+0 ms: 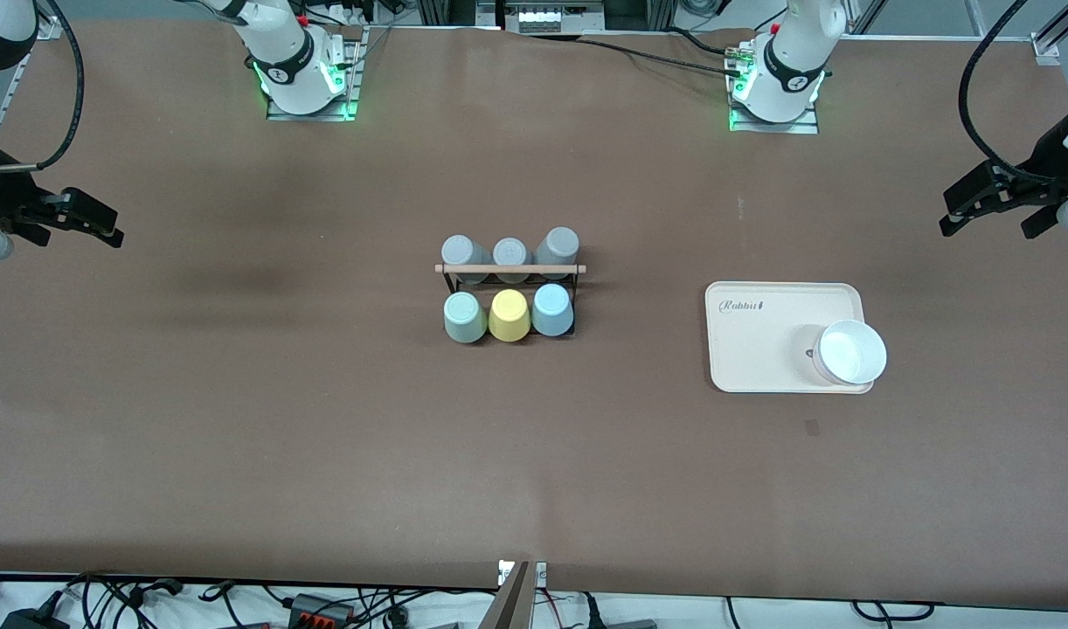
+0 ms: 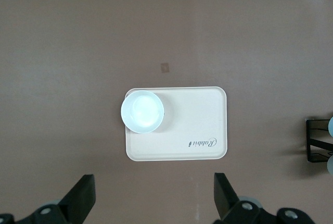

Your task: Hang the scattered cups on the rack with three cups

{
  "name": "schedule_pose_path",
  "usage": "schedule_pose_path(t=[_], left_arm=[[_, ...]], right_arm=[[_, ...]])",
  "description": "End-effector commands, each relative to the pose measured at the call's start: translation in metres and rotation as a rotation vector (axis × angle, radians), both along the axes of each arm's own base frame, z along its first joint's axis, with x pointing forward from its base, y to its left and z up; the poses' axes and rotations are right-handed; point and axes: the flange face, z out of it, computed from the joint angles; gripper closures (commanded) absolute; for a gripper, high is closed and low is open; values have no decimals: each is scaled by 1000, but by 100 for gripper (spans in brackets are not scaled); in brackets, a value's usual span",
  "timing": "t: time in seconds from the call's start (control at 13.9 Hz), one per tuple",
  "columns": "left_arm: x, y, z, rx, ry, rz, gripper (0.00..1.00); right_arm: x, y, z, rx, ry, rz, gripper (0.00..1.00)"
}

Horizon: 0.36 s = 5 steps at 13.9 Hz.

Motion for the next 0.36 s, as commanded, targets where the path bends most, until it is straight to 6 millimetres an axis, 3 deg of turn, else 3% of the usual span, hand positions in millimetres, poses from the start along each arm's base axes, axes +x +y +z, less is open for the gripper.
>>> schedule_pose_path(t=[0.0,0.29], left_arm=[[1,3,0,0,-6,-7,0],[1,3,0,0,-6,-7,0]], right_arm=[[-7,-1,6,-8,5,20,0],[-7,0,9,-7,5,19,0]])
